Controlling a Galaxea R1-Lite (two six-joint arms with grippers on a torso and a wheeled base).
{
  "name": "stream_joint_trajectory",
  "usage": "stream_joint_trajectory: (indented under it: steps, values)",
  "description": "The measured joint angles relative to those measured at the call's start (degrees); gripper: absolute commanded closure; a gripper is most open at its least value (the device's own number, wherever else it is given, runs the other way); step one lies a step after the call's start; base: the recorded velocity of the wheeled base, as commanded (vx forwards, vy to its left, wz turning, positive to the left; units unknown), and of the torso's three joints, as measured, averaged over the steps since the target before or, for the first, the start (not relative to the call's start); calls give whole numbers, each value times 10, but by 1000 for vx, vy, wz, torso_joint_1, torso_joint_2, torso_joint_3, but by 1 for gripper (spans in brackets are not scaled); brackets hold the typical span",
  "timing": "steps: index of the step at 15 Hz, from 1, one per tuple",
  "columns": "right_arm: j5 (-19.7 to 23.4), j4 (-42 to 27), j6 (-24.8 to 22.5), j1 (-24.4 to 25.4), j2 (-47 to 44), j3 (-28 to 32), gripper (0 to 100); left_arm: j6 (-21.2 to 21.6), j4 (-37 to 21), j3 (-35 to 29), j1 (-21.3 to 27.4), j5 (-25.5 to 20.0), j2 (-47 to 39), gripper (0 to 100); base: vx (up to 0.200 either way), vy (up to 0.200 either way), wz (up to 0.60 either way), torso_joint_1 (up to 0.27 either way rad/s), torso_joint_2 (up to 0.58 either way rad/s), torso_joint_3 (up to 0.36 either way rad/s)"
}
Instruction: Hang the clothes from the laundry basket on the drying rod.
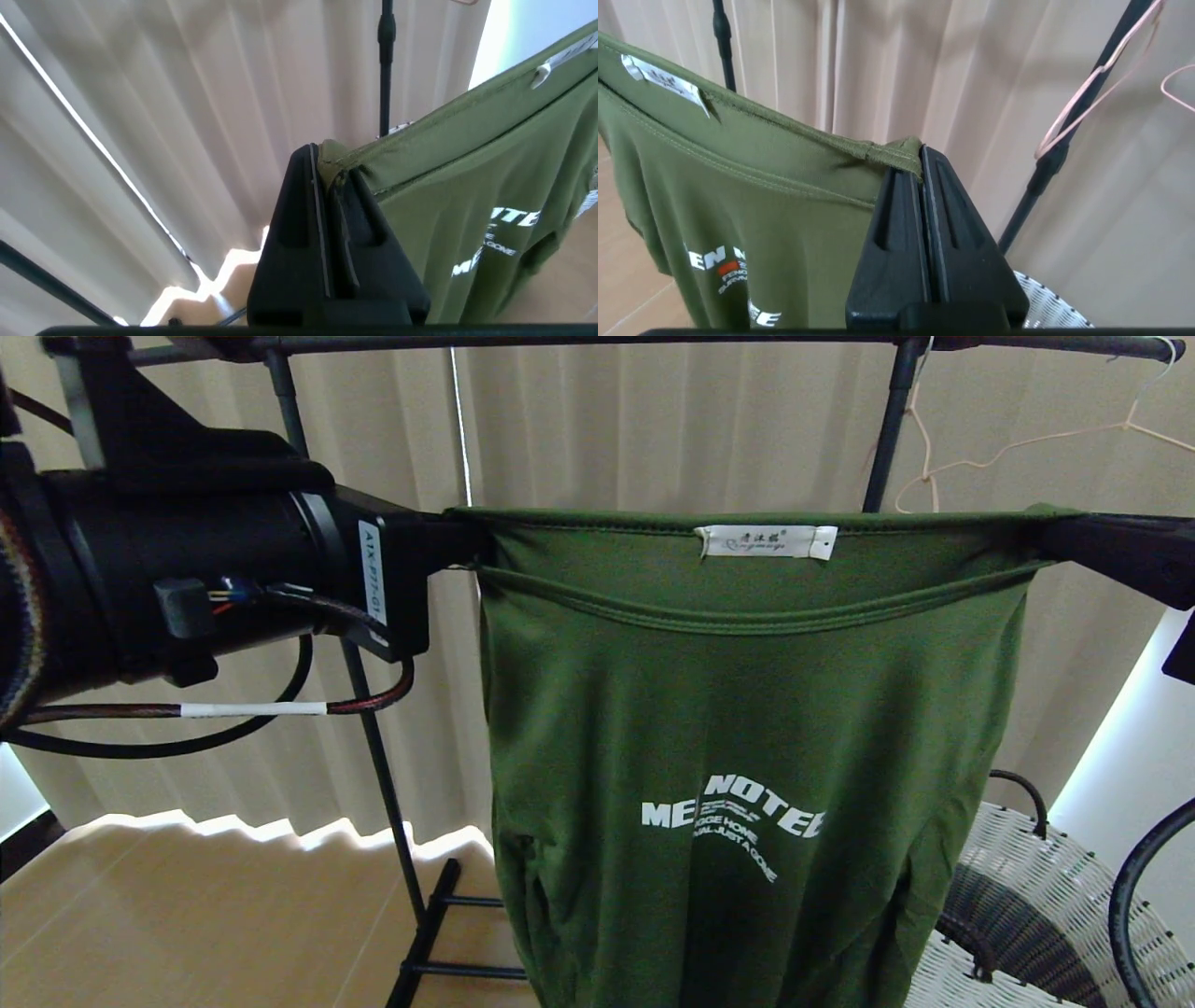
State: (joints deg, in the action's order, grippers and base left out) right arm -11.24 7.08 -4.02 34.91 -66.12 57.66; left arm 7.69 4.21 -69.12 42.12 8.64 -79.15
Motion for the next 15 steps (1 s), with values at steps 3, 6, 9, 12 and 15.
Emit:
stream_joint_trajectory:
  steps: [3,6,9,12,15]
  values:
    - [0,0,0,0,-2,4,100,2,0,-1,0,0,3,100,0,0,0,0,0,0]
    - [0,0,0,-1,-2,4,0,2,0,0,0,0,7,100,0,0,0,0,0,0]
    - [-1,0,0,0,0,1,0,0,0,8,-3,0,9,100,0,0,0,0,0,0]
    - [3,0,0,0,12,-3,0,-1,0,29,-36,0,9,100,0,0,0,0,0,0]
    - [47,0,1,0,38,-18,0,-3,0,39,-67,0,10,100,0,0,0,0,0,0]
